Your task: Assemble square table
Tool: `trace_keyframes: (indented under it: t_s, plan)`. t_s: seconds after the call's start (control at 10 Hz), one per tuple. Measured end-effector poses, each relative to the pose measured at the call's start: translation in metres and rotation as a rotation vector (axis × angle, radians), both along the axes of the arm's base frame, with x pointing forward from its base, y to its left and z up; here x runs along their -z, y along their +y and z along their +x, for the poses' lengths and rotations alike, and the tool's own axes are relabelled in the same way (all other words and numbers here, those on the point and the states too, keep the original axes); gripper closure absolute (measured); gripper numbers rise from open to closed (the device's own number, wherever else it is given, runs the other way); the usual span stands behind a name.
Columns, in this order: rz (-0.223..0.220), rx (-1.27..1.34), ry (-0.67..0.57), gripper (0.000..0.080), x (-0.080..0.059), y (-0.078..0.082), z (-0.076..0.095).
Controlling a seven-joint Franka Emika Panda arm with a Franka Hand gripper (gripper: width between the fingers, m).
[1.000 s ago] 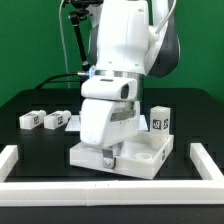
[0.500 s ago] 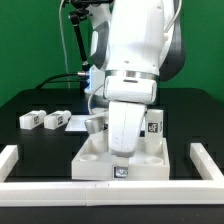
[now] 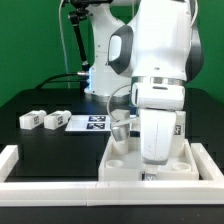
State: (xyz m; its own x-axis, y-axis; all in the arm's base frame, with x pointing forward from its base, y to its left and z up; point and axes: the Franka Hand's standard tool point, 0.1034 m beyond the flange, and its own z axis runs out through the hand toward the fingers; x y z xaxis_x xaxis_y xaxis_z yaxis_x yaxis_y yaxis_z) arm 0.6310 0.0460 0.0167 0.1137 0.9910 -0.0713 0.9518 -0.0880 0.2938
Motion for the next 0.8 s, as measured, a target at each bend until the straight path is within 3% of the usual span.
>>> trace_keyframes:
  t_s: [0.8]
  plan:
    - [0.000, 0.000, 0.000, 0.0706, 0.0000, 0.0000, 0.0000]
